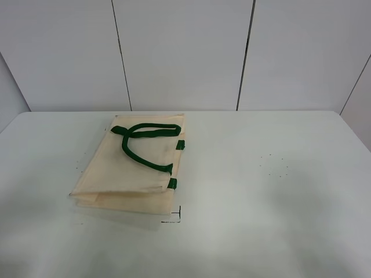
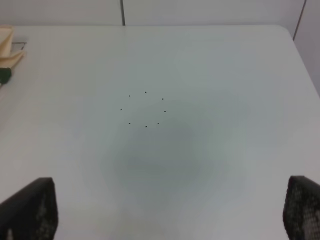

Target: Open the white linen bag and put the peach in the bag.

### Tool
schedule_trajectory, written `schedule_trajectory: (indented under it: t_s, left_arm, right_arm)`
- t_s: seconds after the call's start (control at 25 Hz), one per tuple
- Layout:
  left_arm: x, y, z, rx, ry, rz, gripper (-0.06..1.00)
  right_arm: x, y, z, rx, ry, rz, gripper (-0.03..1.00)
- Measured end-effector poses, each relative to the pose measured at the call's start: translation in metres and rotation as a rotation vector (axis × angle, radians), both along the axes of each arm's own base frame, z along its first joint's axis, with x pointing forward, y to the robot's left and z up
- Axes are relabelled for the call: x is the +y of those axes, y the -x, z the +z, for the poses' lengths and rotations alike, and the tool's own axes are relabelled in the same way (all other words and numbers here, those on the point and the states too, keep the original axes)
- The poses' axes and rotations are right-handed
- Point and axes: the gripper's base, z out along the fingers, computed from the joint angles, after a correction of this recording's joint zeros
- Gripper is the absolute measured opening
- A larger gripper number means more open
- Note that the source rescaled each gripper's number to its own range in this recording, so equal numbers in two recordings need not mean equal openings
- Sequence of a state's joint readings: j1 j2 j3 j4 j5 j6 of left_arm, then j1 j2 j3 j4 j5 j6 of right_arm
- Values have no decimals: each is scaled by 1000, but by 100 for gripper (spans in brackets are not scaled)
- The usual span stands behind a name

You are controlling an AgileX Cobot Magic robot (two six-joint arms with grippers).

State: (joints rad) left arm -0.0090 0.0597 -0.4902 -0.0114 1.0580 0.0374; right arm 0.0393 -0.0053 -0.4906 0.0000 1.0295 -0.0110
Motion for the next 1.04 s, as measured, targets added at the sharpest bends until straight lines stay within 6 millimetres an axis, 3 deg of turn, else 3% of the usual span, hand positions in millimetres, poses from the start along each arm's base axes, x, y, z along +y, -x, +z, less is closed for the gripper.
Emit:
schedule_trajectory:
  t_s: [0.2, 1.04]
  left_arm:
    - [0, 9, -1, -60, 0, 1, 100]
    - [0, 9, -1, -66, 4, 3, 100]
  right_arm:
    - [0, 0, 0, 0, 0, 0, 100]
    - [0, 0, 0, -1, 0, 0, 100]
